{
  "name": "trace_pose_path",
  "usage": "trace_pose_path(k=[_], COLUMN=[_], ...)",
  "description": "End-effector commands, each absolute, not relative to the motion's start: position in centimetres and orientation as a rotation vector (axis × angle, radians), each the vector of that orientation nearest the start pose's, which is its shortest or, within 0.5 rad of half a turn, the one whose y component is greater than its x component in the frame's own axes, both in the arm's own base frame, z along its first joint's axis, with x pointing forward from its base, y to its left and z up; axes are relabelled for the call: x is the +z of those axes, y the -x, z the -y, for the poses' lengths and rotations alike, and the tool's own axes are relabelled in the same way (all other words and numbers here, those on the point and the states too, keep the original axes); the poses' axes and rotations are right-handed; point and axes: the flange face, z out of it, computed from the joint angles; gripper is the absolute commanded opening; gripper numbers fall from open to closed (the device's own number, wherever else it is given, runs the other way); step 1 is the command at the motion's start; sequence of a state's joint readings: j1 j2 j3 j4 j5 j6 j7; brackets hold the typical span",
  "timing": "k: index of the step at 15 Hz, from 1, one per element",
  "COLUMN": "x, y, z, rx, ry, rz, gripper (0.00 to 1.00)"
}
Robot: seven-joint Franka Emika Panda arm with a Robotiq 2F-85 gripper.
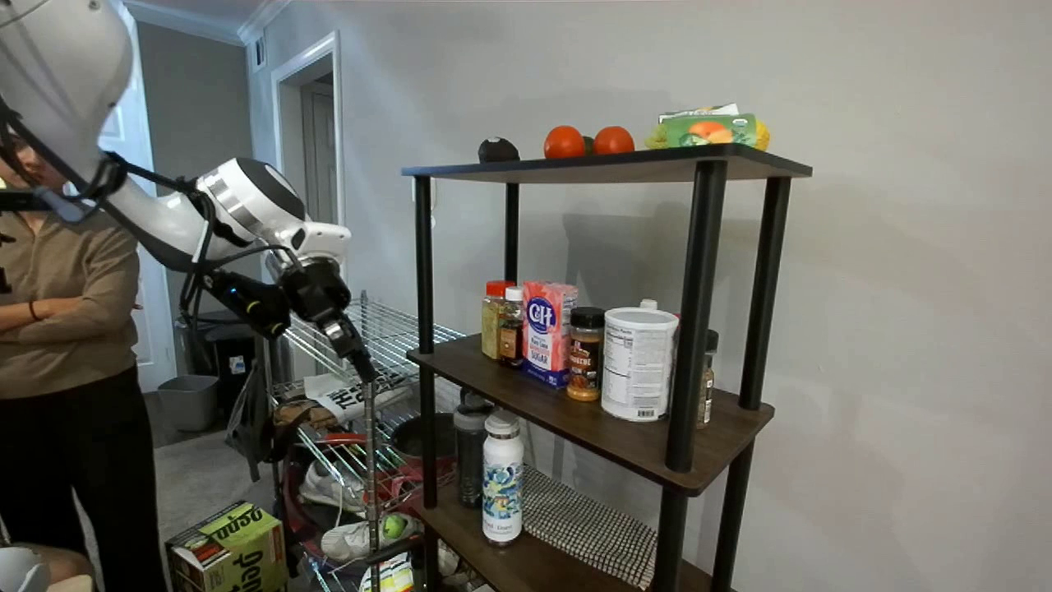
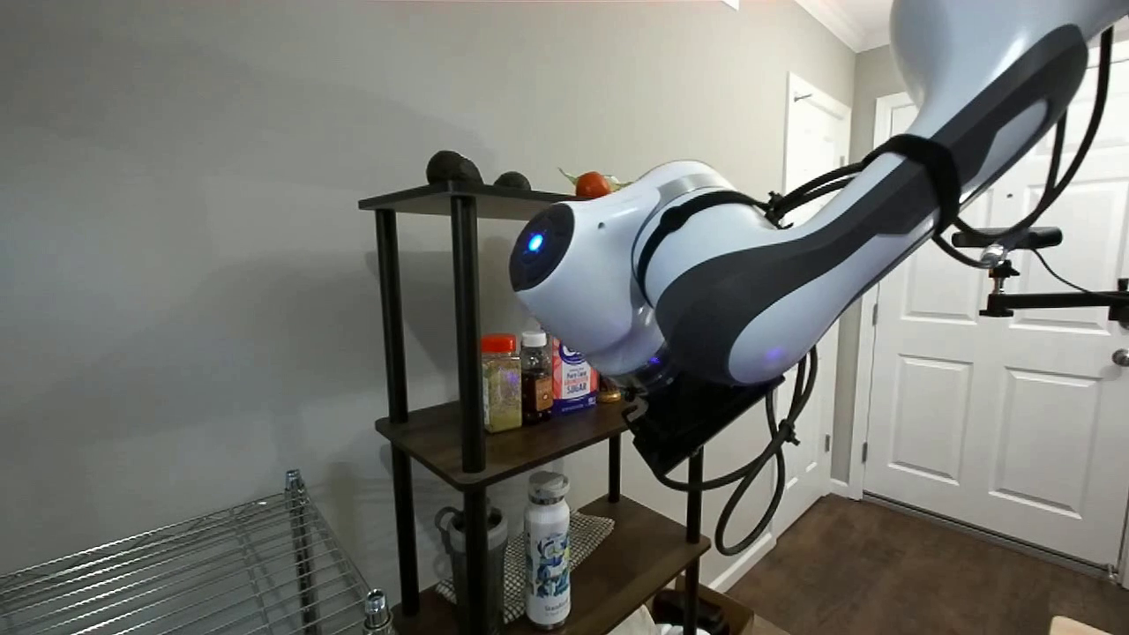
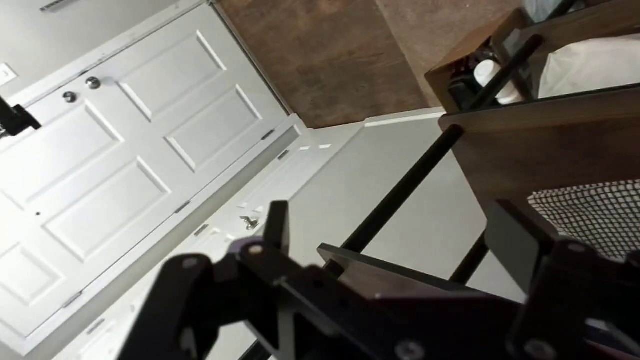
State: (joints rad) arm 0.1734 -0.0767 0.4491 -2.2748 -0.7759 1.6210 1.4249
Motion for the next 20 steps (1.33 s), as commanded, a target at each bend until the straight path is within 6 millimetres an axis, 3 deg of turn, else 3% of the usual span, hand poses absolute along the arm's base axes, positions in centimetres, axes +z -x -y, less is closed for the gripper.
trace_pose_path(k=[1, 8, 13, 20], x=[37.0, 35.7, 35.5, 35.6], y=[-41.8, -43.0, -43.7, -45.0], z=[-21.7, -22.3, -22.4, -22.5], rx=[0.411, 0.366, 0.448, 0.624], ry=[-2.037, -1.871, -1.806, -1.902], rz=[0.567, 0.520, 0.540, 0.805], gripper=[1.00, 1.00, 1.00, 1.00])
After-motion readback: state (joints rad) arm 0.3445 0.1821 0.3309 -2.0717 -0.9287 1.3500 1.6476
